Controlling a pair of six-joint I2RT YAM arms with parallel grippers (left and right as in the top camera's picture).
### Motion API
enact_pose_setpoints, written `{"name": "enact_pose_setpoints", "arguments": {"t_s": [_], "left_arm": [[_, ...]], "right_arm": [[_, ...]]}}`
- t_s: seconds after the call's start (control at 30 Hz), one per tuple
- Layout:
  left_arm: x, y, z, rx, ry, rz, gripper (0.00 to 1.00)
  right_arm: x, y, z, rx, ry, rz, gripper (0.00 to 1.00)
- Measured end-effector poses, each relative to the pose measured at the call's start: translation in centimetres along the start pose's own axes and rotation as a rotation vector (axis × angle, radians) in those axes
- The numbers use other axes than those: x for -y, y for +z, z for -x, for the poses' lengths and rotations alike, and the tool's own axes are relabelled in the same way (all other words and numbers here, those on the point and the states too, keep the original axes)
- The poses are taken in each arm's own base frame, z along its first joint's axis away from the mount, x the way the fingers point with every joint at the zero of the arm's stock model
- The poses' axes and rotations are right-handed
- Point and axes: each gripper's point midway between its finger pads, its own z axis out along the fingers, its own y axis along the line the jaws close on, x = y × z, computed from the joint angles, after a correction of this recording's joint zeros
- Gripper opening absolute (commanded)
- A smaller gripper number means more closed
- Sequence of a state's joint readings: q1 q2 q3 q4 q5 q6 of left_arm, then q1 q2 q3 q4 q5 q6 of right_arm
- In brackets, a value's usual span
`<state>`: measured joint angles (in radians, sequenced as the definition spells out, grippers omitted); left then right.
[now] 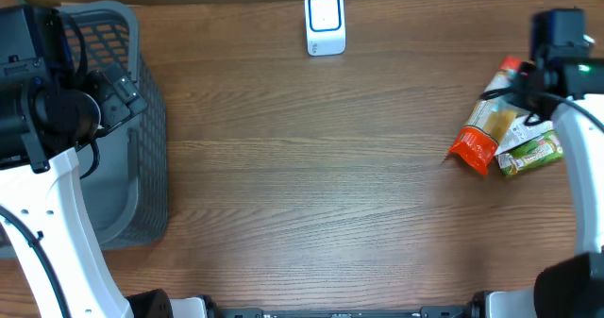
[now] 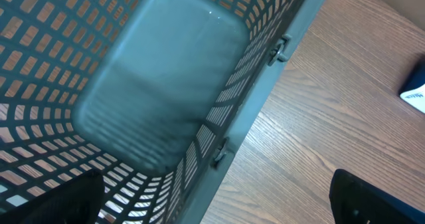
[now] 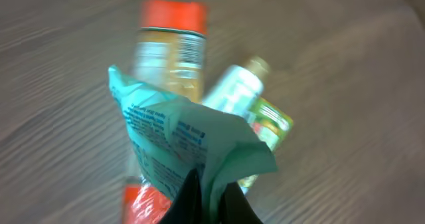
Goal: Scan the item barcode
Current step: 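Carry the wet-wipe pack right and release it on the item pile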
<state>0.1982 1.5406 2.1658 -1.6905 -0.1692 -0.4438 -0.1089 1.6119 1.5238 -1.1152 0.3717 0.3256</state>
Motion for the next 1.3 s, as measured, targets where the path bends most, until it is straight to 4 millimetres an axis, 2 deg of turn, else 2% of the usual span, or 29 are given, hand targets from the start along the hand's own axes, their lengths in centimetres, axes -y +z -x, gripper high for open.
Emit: {"name": "enact_pose_setpoints", "arguments": {"t_s": [0.03,0.07,0.13,0.17,0.37,0.43,0.5,0.6,0.67,0.8,0.83,0.93,1.03,1.13,1.23,1.3], "left_arm": [[0.0,0.0,0.0,0.0,0.0,0.0,0.99],[0.0,0.0,0.0,0.0,0.0,0.0,1.0],[0.0,0.0,0.0,0.0,0.0,0.0,1.0],[0.0,0.0,0.0,0.0,0.0,0.0,0.99],[0.0,0.0,0.0,0.0,0.0,0.0,0.99],[0.0,0.0,0.0,0.0,0.0,0.0,1.0],[0.0,0.0,0.0,0.0,0.0,0.0,0.99],[0.0,0.0,0.0,0.0,0.0,0.0,1.0],[0.0,0.0,0.0,0.0,0.0,0.0,1.0],[0.0,0.0,0.0,0.0,0.0,0.0,1.0],[0.0,0.0,0.0,0.0,0.0,0.0,1.0],[0.0,0.0,0.0,0.0,0.0,0.0,0.99],[0.0,0.0,0.0,0.0,0.0,0.0,1.0],[0.0,0.0,0.0,0.0,0.0,0.0,1.0],[0.0,0.0,0.0,0.0,0.0,0.0,1.0],[0.0,0.0,0.0,0.0,0.0,0.0,1.0]], "right_arm": [[0.7,0.9,-0.2,-0.016,0.038,-0.013,0.11],[1.3,1.8,-0.4,-0.037,0.076,-0.025,0.29],[1.9,3.1,-1.1,-0.079,0.12,-0.031,0.86],[2.0,3.5,-1.3,-0.094,0.137,-0.028,1.0],[1.7,3.3,-2.5,-0.161,0.161,0.006,1.0],[1.9,2.6,-2.7,-0.188,0.159,0.009,1.0],[1.7,1.3,-2.2,-0.183,0.164,0.033,1.0],[1.0,-1.8,-0.8,-0.142,0.172,0.114,1.0],[0.0,-5.1,0.1,-0.097,0.155,0.216,1.0],[-1.9,-13.0,0.8,0.008,0.115,0.462,1.0],[-2.0,-15.3,0.8,0.045,0.107,0.528,1.0],[-1.8,-20.3,0.0,0.126,0.092,0.663,1.0],[-1.3,-23.5,-1.0,0.181,0.079,0.74,1.0],[-0.9,-25.4,-1.7,0.219,0.07,0.782,1.0],[-0.6,-25.8,-2.5,0.207,0.065,0.791,1.0],[-0.4,-25.4,-3.8,0.155,0.063,0.773,1.0]]}}
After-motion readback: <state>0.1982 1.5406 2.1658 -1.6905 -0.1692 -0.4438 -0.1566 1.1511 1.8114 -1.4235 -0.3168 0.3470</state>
